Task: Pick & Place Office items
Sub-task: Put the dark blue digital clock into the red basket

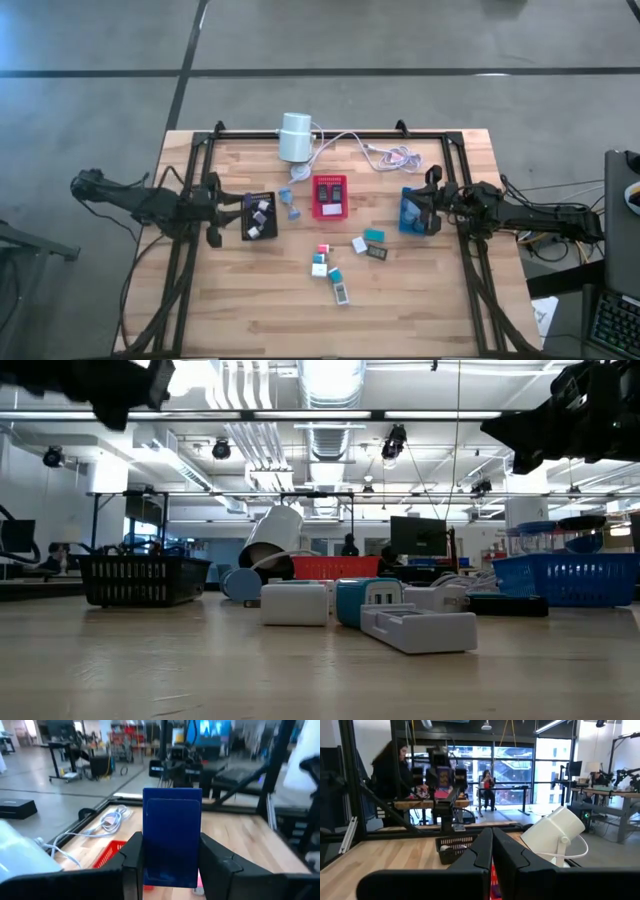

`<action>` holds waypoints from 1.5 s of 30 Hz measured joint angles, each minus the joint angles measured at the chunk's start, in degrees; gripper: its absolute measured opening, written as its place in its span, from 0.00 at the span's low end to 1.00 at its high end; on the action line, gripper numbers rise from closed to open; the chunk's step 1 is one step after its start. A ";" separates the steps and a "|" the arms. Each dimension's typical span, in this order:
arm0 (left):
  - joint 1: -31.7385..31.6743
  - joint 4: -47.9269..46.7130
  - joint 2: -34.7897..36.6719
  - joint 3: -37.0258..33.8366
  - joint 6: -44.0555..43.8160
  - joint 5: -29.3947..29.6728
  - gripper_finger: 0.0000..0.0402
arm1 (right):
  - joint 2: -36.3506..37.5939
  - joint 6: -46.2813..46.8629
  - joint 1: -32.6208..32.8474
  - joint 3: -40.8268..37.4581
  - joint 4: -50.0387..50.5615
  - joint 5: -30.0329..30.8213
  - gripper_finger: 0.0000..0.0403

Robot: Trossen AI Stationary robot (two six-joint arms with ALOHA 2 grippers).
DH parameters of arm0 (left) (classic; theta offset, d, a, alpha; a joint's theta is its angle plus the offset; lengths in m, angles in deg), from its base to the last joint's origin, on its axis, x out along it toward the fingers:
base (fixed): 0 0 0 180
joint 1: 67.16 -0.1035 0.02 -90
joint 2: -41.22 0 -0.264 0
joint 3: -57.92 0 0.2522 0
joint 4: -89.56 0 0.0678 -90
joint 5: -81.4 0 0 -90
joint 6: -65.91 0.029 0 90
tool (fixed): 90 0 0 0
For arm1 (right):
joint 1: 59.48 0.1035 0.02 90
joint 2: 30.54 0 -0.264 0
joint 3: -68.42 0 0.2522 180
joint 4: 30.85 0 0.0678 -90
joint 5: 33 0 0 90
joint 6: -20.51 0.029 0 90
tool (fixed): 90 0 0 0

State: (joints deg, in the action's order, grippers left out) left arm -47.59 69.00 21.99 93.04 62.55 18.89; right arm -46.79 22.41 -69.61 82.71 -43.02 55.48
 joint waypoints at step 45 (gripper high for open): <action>-22.40 -9.46 -46.88 39.64 9.32 -4.47 0.29 | -0.09 -2.41 -0.02 0.00 0.94 0.17 0.02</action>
State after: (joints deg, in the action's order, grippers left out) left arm -69.99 59.54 -24.89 132.69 71.87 14.41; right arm -46.88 20.01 -69.63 82.71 -42.08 55.66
